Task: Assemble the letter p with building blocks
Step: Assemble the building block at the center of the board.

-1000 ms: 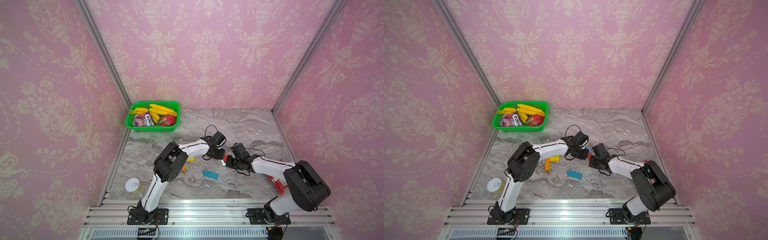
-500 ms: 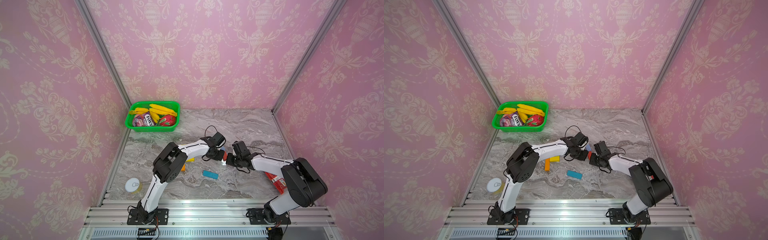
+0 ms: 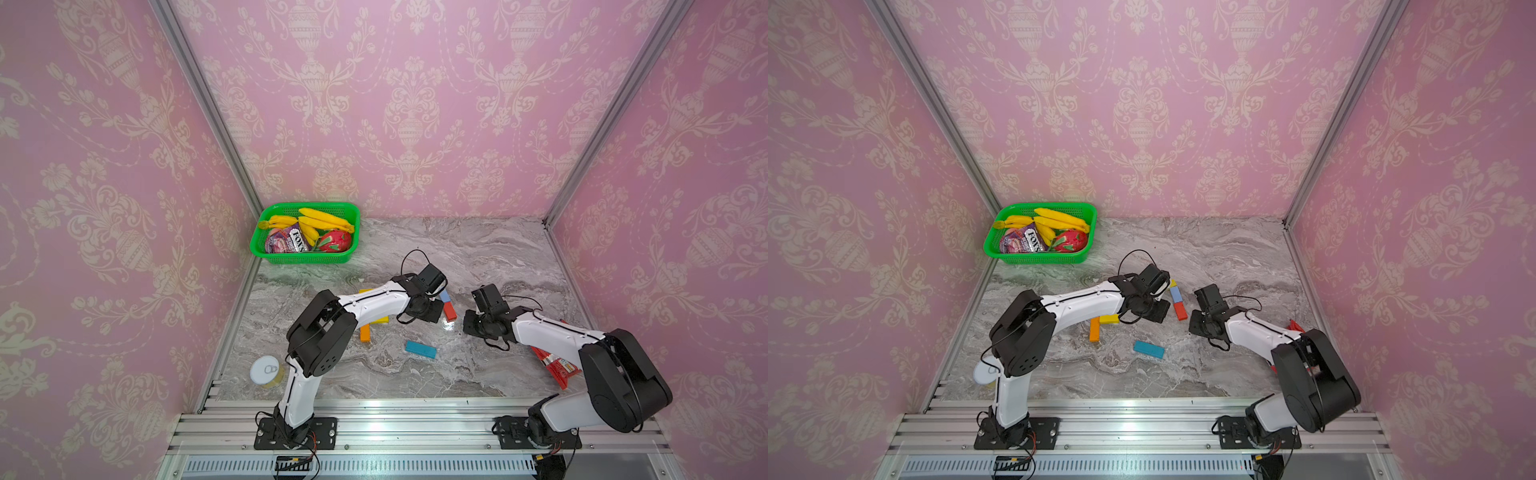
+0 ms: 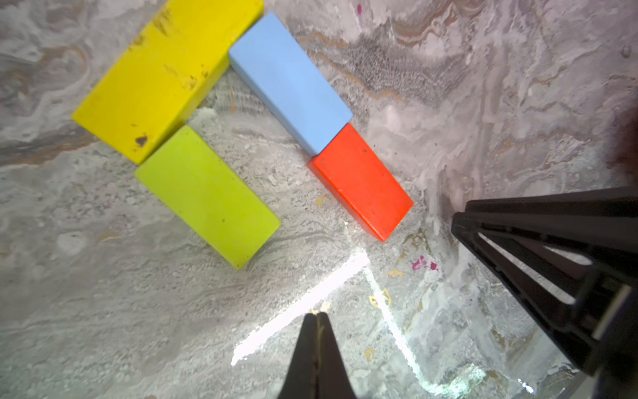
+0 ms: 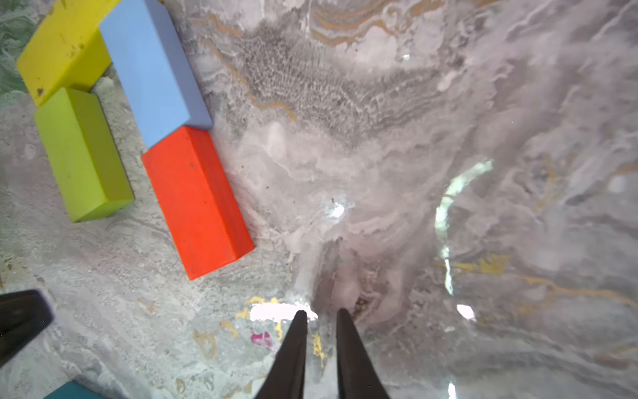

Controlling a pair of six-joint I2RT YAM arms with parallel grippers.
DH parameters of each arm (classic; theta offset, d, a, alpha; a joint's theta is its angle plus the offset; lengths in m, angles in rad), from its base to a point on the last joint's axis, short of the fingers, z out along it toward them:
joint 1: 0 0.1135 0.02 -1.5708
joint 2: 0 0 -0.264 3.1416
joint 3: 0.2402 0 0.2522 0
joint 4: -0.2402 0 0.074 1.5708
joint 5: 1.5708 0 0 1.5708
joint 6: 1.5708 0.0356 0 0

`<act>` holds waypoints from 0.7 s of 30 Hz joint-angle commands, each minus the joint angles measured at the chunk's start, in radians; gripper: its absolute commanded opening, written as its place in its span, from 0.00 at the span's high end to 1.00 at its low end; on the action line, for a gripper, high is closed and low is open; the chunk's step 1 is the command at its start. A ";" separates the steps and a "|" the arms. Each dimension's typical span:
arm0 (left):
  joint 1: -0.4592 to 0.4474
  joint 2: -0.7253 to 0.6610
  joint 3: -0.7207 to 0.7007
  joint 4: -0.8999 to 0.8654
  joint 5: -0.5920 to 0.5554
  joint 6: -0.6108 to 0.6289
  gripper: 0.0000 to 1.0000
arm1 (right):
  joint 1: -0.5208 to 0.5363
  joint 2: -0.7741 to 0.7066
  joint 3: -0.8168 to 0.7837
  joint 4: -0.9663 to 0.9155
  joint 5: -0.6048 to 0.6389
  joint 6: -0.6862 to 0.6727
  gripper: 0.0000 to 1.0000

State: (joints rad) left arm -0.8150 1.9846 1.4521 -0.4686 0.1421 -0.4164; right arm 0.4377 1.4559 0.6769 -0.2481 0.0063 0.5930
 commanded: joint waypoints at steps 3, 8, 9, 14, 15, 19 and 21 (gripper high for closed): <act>-0.001 -0.076 -0.035 0.024 -0.081 -0.004 1.00 | -0.026 0.077 0.091 -0.071 0.025 -0.096 0.83; 0.015 -0.121 -0.073 0.027 -0.111 -0.010 1.00 | -0.028 0.161 0.173 -0.067 0.003 -0.127 0.87; 0.019 -0.130 -0.084 0.030 -0.116 -0.011 1.00 | -0.027 0.176 0.185 -0.064 -0.005 -0.131 0.87; 0.042 -0.153 -0.130 0.040 -0.121 -0.016 1.00 | -0.027 0.229 0.217 -0.060 -0.066 -0.132 0.91; 0.048 -0.157 -0.138 0.042 -0.121 -0.016 1.00 | -0.028 0.227 0.211 -0.052 -0.082 -0.124 0.91; 0.071 -0.165 -0.163 0.059 -0.107 -0.017 1.00 | -0.022 0.207 0.171 -0.015 -0.138 -0.087 0.91; 0.082 -0.165 -0.168 0.062 -0.101 -0.012 1.00 | -0.008 0.198 0.159 -0.012 -0.144 -0.075 0.91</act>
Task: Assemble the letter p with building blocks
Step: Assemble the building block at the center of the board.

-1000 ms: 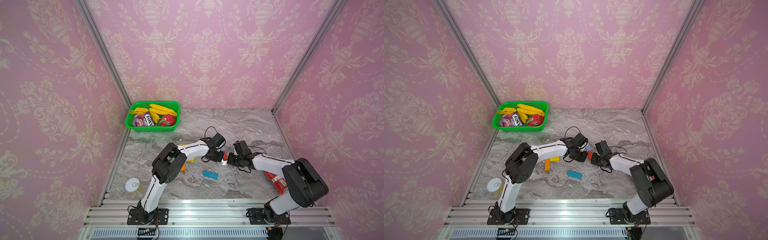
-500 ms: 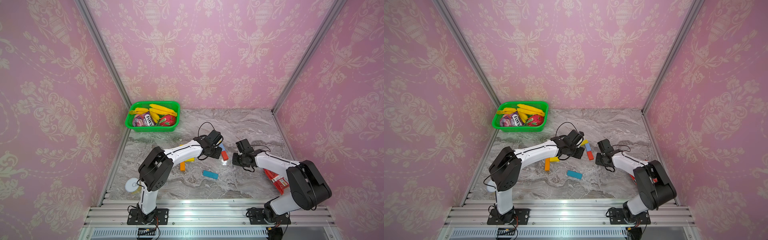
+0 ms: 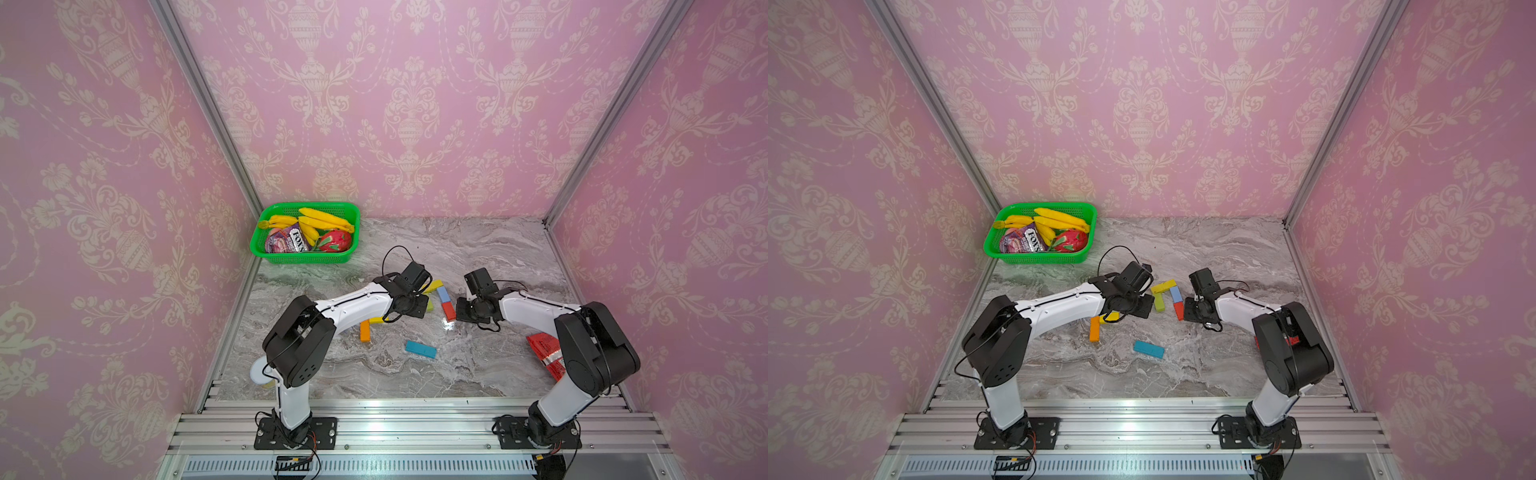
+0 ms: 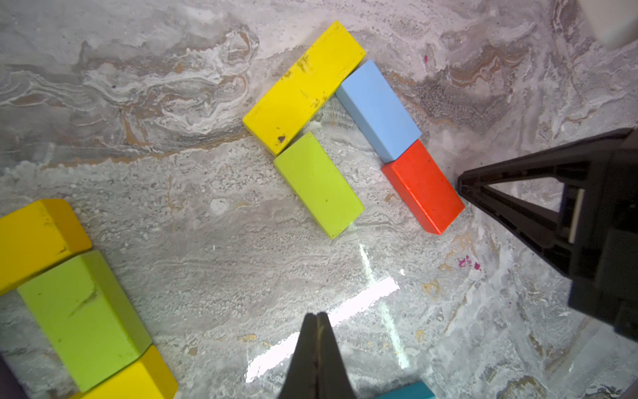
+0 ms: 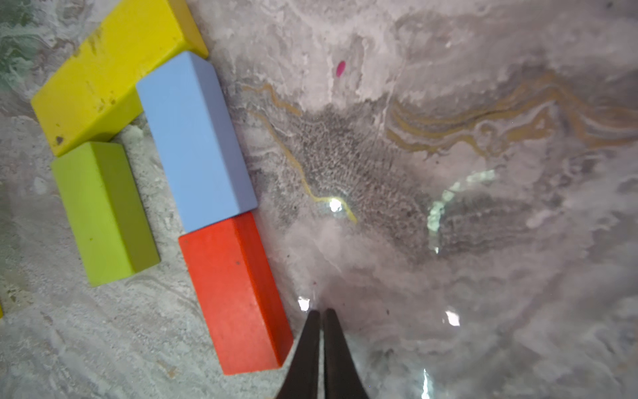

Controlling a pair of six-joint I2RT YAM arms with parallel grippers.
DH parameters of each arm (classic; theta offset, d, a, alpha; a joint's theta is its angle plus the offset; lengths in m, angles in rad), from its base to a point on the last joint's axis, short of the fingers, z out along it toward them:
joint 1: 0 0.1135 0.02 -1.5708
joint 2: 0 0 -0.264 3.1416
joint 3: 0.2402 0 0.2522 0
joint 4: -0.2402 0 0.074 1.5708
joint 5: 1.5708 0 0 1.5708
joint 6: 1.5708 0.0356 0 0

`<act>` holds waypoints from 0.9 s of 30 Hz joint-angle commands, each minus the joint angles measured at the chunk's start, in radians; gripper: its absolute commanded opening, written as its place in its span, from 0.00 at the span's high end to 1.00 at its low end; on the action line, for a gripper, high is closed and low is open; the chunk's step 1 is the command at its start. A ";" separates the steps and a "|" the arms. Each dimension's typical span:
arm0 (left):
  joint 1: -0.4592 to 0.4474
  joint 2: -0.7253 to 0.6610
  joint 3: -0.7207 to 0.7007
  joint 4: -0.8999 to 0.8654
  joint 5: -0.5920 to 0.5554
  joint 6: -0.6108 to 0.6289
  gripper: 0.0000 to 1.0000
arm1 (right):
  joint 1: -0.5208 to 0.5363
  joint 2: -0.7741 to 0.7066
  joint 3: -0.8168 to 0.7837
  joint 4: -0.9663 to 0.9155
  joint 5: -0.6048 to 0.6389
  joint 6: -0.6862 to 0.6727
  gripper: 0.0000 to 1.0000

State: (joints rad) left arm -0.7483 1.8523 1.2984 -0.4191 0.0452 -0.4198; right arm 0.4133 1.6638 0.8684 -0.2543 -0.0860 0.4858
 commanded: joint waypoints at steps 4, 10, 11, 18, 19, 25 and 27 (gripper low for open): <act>0.032 -0.033 -0.023 0.018 0.001 0.001 1.00 | 0.050 -0.019 -0.042 -0.007 -0.059 0.054 0.91; 0.045 -0.044 -0.047 0.035 0.011 0.001 1.00 | 0.111 -0.057 -0.051 -0.024 -0.043 0.108 0.91; 0.046 -0.045 -0.056 0.046 0.016 -0.003 1.00 | 0.120 -0.061 -0.051 -0.019 -0.041 0.119 0.91; 0.059 -0.042 -0.092 0.077 0.043 -0.019 1.00 | 0.130 -0.025 -0.018 -0.008 -0.034 0.115 0.91; 0.061 -0.046 -0.097 0.079 0.044 -0.019 1.00 | 0.130 -0.020 -0.013 -0.009 -0.035 0.112 0.91; 0.063 -0.039 -0.106 0.096 0.058 -0.032 1.00 | 0.129 0.021 0.022 -0.014 -0.023 0.100 0.90; 0.062 -0.038 -0.104 0.100 0.068 -0.039 1.00 | 0.129 0.032 0.035 -0.012 -0.042 0.099 0.90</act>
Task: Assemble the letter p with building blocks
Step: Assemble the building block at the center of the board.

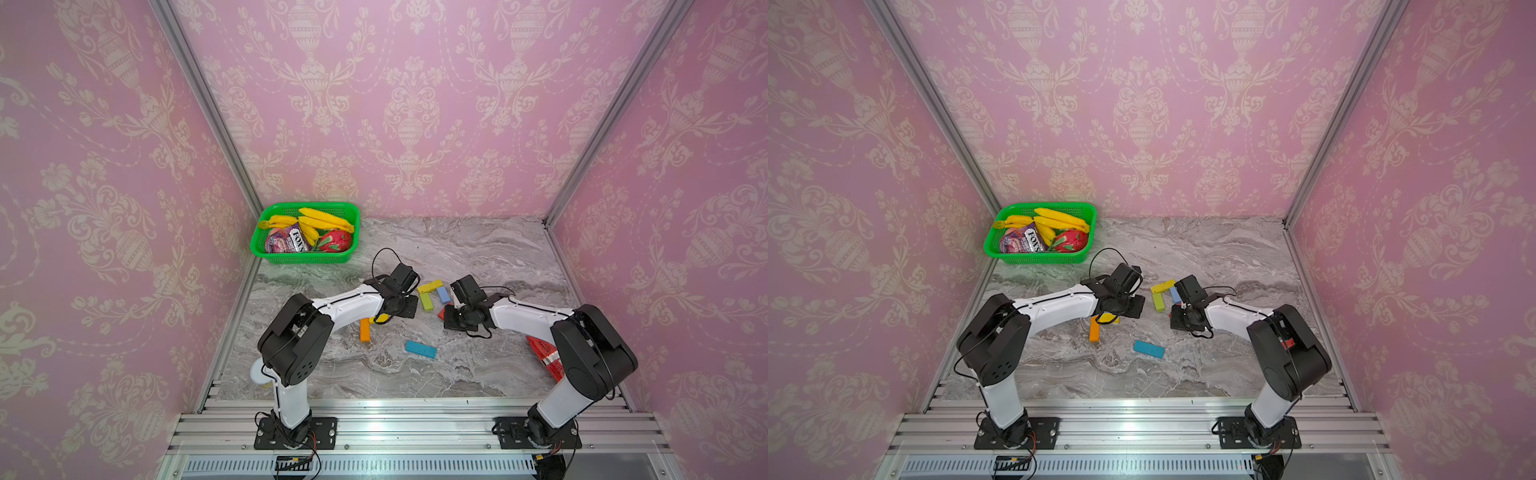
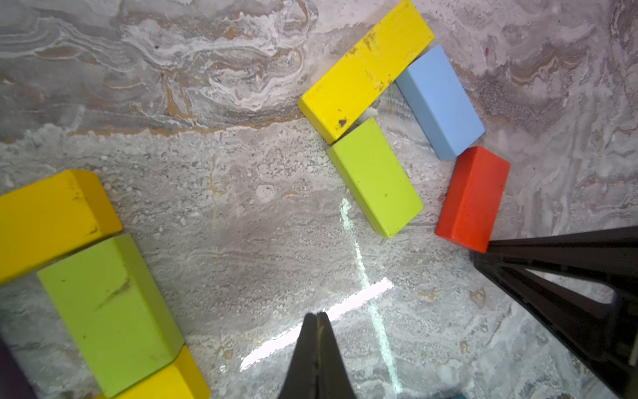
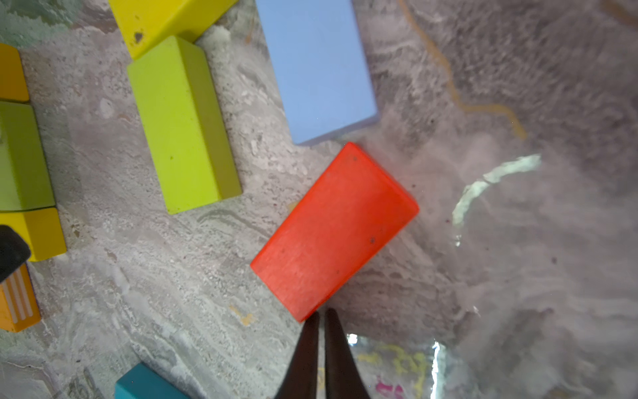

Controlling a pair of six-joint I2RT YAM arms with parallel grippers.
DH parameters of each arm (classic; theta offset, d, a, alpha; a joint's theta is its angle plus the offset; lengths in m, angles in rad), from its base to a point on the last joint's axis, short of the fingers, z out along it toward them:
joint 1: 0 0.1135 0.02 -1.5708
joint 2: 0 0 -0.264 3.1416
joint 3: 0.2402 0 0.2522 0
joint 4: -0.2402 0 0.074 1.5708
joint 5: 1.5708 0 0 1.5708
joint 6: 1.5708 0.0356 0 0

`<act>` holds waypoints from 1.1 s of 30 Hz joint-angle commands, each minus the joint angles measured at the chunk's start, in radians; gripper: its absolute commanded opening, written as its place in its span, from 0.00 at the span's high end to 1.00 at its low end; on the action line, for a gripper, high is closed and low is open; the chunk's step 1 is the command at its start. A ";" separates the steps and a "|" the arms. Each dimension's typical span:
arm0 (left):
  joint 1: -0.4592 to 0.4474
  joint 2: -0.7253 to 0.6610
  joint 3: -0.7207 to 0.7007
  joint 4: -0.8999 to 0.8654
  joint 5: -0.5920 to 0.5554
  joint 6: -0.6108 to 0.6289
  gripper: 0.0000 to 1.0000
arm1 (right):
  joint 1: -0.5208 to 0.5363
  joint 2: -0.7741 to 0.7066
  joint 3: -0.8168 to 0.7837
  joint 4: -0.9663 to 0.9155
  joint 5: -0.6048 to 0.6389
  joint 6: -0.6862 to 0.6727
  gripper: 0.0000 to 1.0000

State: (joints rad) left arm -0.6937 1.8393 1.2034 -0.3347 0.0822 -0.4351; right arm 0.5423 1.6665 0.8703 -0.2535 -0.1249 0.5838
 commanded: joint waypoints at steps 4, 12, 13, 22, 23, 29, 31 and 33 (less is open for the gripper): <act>0.008 -0.020 -0.001 0.020 0.042 -0.028 1.00 | 0.002 0.024 0.027 -0.005 0.000 0.001 0.90; 0.008 0.025 0.022 0.026 0.085 -0.049 1.00 | -0.001 -0.009 0.008 -0.033 0.044 0.000 0.87; 0.007 0.030 0.022 0.028 0.089 -0.055 1.00 | -0.006 -0.018 0.007 -0.040 0.053 0.001 0.86; 0.008 0.095 0.049 0.048 0.113 -0.086 1.00 | -0.055 -0.019 0.010 -0.055 0.042 -0.064 0.85; 0.007 0.104 0.055 0.046 0.114 -0.088 1.00 | -0.057 -0.016 0.012 -0.051 0.038 -0.063 0.86; 0.008 0.155 0.092 0.039 0.124 -0.094 1.00 | -0.058 0.005 0.019 -0.032 0.011 -0.066 0.86; 0.006 0.174 0.108 0.035 0.132 -0.097 1.00 | -0.059 0.013 0.025 -0.032 0.010 -0.068 0.86; 0.005 0.192 0.124 0.031 0.139 -0.098 1.00 | -0.060 0.019 0.032 -0.032 0.004 -0.070 0.86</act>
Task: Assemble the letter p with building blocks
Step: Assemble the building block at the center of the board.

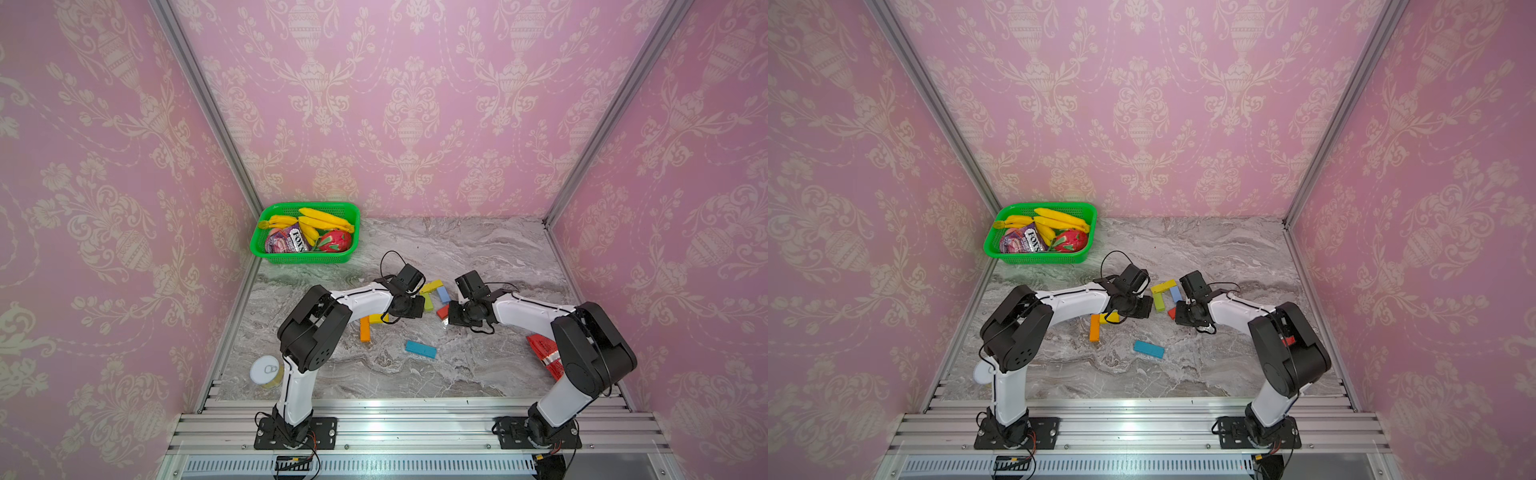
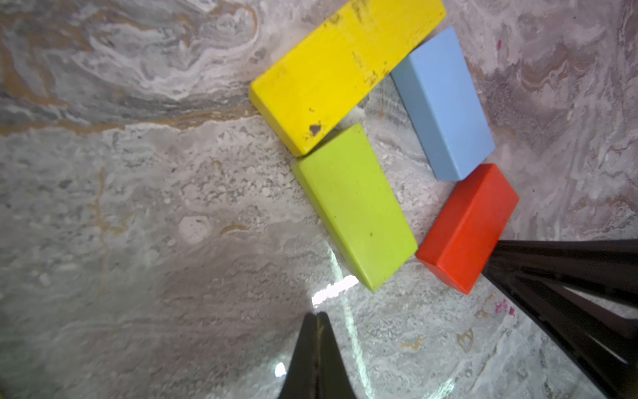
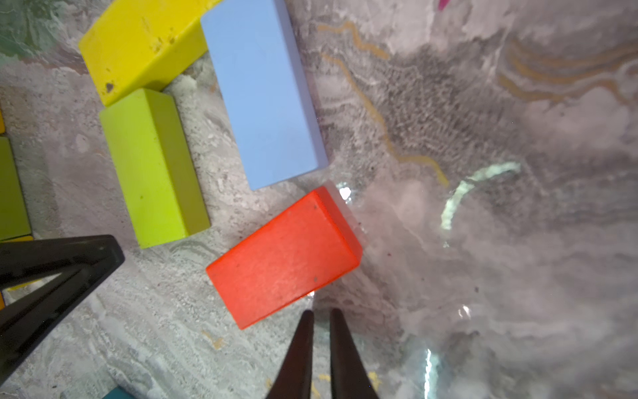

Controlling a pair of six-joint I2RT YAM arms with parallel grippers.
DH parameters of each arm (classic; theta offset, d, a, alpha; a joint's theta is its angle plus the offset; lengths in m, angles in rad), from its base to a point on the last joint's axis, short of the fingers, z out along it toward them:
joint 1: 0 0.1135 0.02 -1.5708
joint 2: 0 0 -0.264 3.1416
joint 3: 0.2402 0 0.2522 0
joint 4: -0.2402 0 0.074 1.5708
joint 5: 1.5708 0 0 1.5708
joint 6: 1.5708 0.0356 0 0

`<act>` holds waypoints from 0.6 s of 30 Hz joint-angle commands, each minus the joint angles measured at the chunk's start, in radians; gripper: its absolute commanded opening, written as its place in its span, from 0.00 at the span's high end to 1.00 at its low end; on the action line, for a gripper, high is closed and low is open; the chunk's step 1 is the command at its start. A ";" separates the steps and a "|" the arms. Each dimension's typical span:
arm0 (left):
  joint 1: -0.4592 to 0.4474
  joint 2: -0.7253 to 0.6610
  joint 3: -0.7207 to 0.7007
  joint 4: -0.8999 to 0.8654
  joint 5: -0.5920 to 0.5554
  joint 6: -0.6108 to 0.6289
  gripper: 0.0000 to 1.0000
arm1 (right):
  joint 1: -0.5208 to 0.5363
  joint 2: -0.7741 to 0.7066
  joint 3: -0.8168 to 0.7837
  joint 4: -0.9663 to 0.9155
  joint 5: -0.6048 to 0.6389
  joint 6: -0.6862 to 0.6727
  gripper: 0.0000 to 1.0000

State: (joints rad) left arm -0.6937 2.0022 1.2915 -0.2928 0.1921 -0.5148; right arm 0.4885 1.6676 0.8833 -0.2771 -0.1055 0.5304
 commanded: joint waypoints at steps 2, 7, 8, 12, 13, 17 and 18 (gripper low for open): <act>0.006 0.043 0.048 -0.013 0.035 -0.018 1.00 | -0.008 0.020 0.023 -0.010 -0.017 -0.017 0.86; 0.006 0.065 0.071 -0.017 0.044 -0.020 1.00 | -0.011 0.029 0.028 -0.005 -0.023 -0.020 0.86; 0.005 0.067 0.075 -0.021 0.042 -0.021 1.00 | -0.011 0.031 0.030 -0.005 -0.026 -0.021 0.86; 0.006 0.072 0.085 -0.021 0.034 -0.023 1.00 | -0.012 0.036 0.029 0.004 -0.032 -0.020 0.86; 0.005 0.078 0.093 -0.024 0.038 -0.023 1.00 | -0.012 0.039 0.031 0.005 -0.031 -0.019 0.86; 0.005 0.090 0.109 -0.025 0.044 -0.025 1.00 | -0.014 0.040 0.036 0.000 -0.031 -0.020 0.85; 0.006 0.088 0.107 -0.026 0.041 -0.025 1.00 | -0.015 0.037 0.033 0.000 -0.029 -0.019 0.85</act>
State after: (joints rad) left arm -0.6937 2.0724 1.3808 -0.2924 0.2230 -0.5190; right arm 0.4786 1.6863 0.9005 -0.2699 -0.1329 0.5297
